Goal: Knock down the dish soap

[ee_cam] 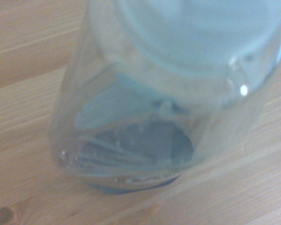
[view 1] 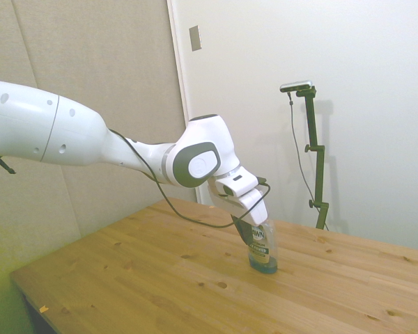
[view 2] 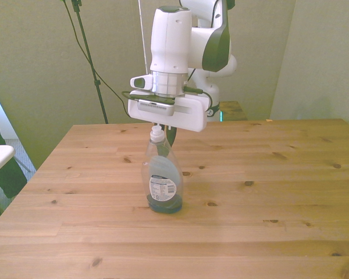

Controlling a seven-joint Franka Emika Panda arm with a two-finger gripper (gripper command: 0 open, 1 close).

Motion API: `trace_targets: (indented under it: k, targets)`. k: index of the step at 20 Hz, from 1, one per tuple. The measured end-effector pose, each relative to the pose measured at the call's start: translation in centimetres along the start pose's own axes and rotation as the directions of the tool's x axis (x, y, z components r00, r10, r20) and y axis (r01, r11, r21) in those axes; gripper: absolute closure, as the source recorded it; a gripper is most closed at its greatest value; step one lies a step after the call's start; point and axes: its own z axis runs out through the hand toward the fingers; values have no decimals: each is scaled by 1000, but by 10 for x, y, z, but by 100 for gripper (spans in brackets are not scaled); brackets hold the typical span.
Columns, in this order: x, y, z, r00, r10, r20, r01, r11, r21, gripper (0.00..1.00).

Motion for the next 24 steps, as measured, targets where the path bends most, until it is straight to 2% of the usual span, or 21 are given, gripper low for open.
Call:
trace_targets:
  k: [6, 11, 16, 24]
  targets:
    - [17, -36, -9, 997, 66, -43, -64, 997, 44, 100]
    - [30, -72, -3, 989, 131, -72, -125, 989, 76, 100]
    - [33, -94, 16, 988, 137, -73, -131, 988, 81, 100]
    - [18, -111, 28, 992, 118, -54, -114, 991, 64, 100]
